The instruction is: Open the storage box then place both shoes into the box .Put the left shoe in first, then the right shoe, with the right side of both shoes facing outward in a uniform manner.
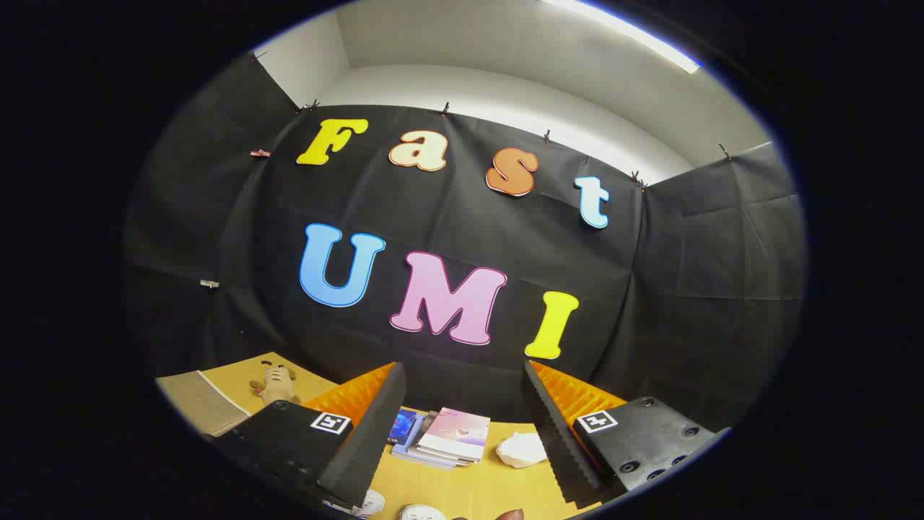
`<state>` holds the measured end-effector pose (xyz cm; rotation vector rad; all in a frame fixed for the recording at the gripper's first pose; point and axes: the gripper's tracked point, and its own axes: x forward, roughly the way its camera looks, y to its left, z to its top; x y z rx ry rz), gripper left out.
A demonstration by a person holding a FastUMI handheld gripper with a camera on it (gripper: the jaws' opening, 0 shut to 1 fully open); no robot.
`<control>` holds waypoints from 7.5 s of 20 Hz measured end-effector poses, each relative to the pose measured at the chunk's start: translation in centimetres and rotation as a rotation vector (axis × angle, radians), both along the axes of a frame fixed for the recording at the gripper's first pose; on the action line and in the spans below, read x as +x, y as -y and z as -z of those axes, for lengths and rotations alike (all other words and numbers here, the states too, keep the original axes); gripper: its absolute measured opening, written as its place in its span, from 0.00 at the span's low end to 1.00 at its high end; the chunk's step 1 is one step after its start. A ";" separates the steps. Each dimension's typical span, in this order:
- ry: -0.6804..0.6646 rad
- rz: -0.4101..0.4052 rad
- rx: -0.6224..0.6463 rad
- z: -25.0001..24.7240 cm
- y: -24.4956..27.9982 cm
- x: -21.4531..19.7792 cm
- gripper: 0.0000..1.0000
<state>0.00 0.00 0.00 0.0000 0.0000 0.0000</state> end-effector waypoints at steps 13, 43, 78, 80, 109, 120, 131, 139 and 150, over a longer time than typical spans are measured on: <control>0.016 -0.037 -0.012 -0.5 -1.2 0.6 0.97; -0.696 -0.960 0.807 16.1 -26.6 -7.1 0.98; -1.111 -1.448 1.597 21.1 -36.9 -14.0 0.06; -1.068 -1.445 1.584 19.4 -36.6 -13.6 0.06; -0.790 -1.336 0.964 -1.8 -57.4 -10.2 0.24; -0.765 -1.247 0.797 1.6 -54.9 -8.4 0.97; -0.767 -0.911 0.703 8.2 -36.3 -8.8 0.98; -0.890 -0.573 0.601 20.7 -23.7 -10.2 0.98; -1.237 -0.289 0.526 37.5 -17.4 -13.4 0.99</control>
